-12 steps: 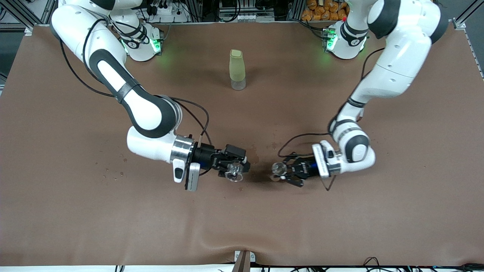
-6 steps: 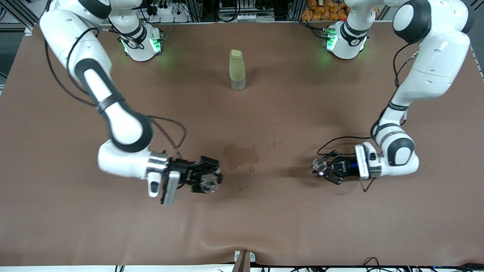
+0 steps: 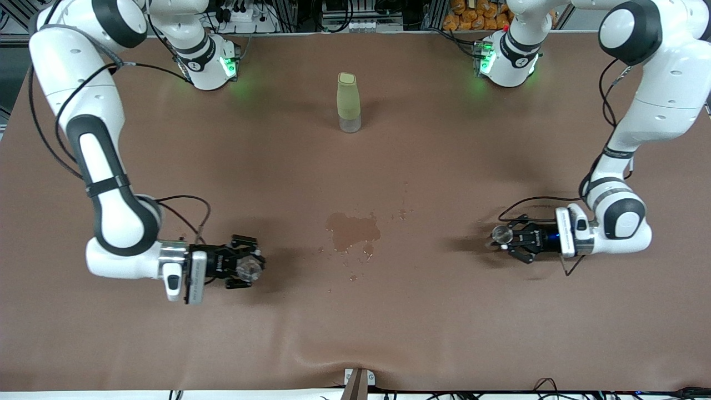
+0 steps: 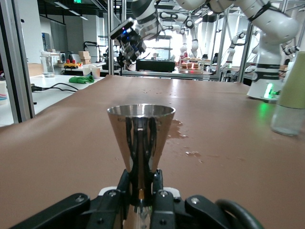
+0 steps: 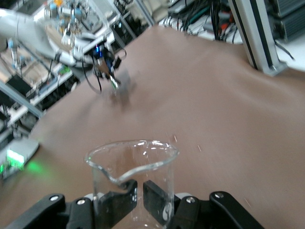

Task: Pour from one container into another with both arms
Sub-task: 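Carry the beaker and jigger apart back toward their starting spots, then lower the jigger and open the left gripper while the right gripper releases the beaker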

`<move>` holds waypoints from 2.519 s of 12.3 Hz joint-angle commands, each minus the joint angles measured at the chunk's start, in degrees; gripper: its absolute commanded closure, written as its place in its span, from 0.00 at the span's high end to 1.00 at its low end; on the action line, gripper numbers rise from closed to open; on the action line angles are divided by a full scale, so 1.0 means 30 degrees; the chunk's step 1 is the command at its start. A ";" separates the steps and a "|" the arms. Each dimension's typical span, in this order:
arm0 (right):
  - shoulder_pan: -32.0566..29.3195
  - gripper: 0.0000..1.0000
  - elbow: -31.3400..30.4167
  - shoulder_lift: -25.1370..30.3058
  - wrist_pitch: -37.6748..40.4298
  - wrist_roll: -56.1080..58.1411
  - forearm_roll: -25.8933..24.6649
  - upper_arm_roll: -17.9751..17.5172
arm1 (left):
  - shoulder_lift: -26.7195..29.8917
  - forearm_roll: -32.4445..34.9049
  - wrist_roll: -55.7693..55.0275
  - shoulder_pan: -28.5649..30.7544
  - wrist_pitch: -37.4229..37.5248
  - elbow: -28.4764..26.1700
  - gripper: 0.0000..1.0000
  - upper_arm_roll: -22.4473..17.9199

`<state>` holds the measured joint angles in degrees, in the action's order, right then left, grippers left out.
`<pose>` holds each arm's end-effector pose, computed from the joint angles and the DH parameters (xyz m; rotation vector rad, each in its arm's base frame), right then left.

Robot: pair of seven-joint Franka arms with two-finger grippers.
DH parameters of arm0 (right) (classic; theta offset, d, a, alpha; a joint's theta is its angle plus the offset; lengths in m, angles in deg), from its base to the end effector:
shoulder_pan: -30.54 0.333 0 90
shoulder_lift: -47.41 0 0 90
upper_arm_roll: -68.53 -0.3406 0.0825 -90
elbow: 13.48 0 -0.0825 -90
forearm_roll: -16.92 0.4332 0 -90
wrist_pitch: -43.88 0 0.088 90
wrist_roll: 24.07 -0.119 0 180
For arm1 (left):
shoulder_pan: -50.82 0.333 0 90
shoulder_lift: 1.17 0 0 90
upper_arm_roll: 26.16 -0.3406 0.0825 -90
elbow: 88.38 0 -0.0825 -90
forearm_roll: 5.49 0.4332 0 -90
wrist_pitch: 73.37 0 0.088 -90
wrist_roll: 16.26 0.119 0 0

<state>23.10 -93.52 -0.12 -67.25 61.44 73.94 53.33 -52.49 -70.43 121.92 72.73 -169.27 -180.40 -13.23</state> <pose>0.7701 0.1295 0.2220 -1.8238 -1.0305 -0.5526 0.6823 0.0217 0.1050 1.3344 -1.3156 1.0564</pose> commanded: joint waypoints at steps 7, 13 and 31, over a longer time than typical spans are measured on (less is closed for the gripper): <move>-0.4460 0.00 -0.0154 0.0051 0.3993 0.4947 -0.5055 0.0440 | -0.1437 0.2923 -0.0007 0.4089 0.3076 0.0030 0.00 0.0087; -0.6690 0.00 -0.0184 -0.1412 0.4173 1.0187 -0.6057 0.0469 | -0.2142 0.3628 0.0315 0.4708 0.3724 0.0410 0.00 -0.0060; -0.9504 0.40 0.0256 -0.4050 0.3704 1.3623 -0.4859 0.0440 | -0.2700 0.3715 0.0472 0.4708 0.3578 0.1173 1.00 -0.0382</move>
<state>-3.95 -93.71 -11.03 -56.63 101.53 57.69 55.79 -59.83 -60.63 126.08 86.50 -159.34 -178.31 -14.49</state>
